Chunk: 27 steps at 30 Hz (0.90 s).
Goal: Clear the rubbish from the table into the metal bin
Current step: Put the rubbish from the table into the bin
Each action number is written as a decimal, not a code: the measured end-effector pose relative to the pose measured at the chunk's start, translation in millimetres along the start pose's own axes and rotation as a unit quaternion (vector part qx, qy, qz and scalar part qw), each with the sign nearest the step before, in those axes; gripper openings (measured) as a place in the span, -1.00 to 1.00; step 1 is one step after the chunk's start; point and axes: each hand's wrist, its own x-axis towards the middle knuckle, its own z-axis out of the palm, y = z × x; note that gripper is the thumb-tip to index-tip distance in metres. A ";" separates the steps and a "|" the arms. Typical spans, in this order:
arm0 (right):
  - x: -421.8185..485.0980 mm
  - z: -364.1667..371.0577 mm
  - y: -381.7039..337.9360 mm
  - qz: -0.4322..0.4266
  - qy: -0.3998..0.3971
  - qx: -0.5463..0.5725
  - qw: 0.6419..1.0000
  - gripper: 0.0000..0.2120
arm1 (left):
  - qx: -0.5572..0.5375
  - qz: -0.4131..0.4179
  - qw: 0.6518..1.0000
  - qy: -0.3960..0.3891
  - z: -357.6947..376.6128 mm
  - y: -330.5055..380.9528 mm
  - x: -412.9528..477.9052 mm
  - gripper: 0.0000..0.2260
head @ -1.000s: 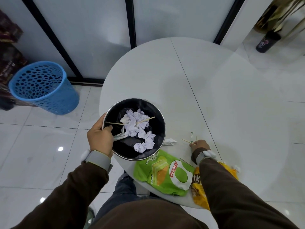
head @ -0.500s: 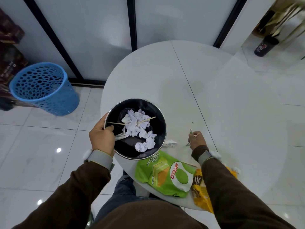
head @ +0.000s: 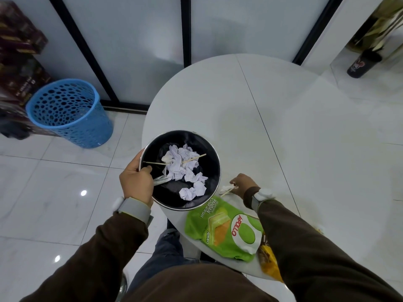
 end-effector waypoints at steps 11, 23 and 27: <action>1.7 16.9 -0.3 0.064 -0.022 -0.030 0.997 -0.67 | -0.005 -0.003 1.000 -0.005 -2.9 -5.0 6.9 -0.46; -78.5 -83.5 -42.8 0.020 0.370 0.230 0.900 -0.90 | -0.019 -0.001 1.000 -0.022 14.6 -5.1 -4.8 -0.42; -111.8 -124.6 -42.6 -0.017 0.473 0.135 0.870 -0.93 | -0.060 -0.015 0.998 -0.020 24.4 -2.2 -16.8 -0.43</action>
